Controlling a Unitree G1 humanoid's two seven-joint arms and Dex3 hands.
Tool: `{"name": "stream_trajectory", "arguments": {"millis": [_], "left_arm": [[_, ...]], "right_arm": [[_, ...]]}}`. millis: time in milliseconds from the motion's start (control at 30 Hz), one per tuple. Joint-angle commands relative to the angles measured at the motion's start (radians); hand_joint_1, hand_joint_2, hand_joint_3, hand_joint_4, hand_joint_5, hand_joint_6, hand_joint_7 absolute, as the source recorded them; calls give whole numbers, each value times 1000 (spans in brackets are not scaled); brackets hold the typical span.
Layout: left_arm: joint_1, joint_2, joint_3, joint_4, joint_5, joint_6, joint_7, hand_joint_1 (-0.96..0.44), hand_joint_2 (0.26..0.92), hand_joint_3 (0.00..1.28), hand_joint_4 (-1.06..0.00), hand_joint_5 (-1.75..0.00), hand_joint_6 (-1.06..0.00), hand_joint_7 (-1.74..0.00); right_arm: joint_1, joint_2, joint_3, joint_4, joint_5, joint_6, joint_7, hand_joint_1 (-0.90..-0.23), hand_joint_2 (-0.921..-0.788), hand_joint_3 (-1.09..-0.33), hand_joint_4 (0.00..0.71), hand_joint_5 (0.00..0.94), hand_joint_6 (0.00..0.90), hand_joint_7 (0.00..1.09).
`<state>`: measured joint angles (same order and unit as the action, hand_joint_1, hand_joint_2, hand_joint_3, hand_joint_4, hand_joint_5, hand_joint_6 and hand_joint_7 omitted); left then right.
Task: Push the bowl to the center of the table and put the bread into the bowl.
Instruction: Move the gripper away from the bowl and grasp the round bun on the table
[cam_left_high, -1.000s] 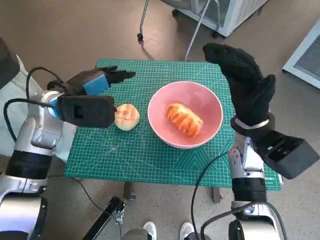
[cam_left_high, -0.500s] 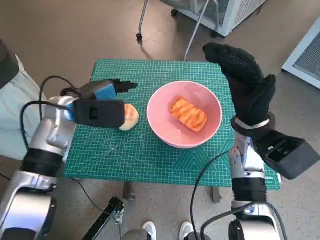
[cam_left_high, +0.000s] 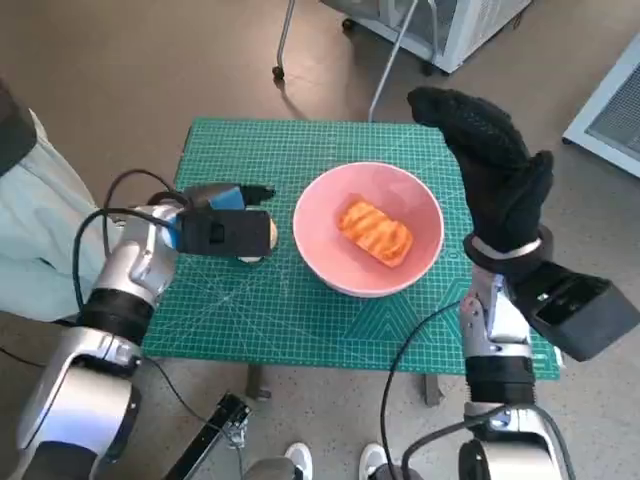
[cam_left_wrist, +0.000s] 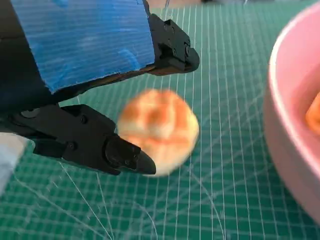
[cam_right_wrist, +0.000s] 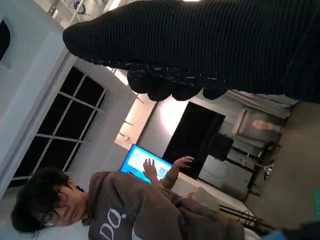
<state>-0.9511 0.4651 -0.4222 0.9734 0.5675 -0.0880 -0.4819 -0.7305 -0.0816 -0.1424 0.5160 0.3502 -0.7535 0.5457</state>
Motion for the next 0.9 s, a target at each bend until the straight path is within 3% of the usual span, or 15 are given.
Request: {"name": "stream_trajectory", "arguments": {"millis": [33,100,300,367,400,433,467,567,667,900], "left_arm": [[-32,-13,-9,50,10,-17,33,-76,839,8,-235,-22,-446,-95],[-30,-17,-13,69,14,-28,46,-77,842,9,-258,-30,-472,-107],[-28,-23,-25,121,24,-62,82,-69,882,17,-546,-114,-625,-219],[-28,-22,-29,137,27,-77,90,-61,900,11,-659,-142,-634,-373],[-28,-21,-31,144,28,-83,94,-120,904,41,-693,-163,-624,-563],[-28,-20,-33,151,29,-90,96,-204,910,95,-702,-266,-596,-852],[-29,-19,-34,157,30,-94,98,-131,914,116,-642,-603,-591,-1021],[-35,-11,-33,166,25,-105,92,-43,918,133,-598,-997,-579,-1219],[-48,3,-25,163,15,-113,73,-14,920,112,-629,-1105,-589,-1250],[-96,40,15,119,-15,-110,34,-1,920,101,-644,-1170,-595,-1244]], "right_arm": [[23,-9,0,2,0,5,9,-704,-921,-750,321,12,9,909],[25,-10,0,0,0,5,9,-704,-921,-749,321,12,9,908],[28,-12,0,-5,3,8,9,-705,-921,-747,320,12,11,906],[29,-12,0,-8,3,9,8,-706,-921,-747,321,12,12,905],[30,-12,1,-10,3,10,7,-706,-921,-747,320,12,12,904],[31,-11,1,-11,2,9,6,-706,-921,-747,320,12,12,904],[31,-11,1,-11,2,9,6,-706,-921,-747,320,12,12,903],[31,-11,1,-9,1,7,6,-706,-921,-746,321,12,13,902],[30,-10,2,-4,-1,4,6,-706,-921,-746,320,12,14,901],[28,-8,4,-3,-4,4,3,-706,-921,-747,320,12,14,900]]}}
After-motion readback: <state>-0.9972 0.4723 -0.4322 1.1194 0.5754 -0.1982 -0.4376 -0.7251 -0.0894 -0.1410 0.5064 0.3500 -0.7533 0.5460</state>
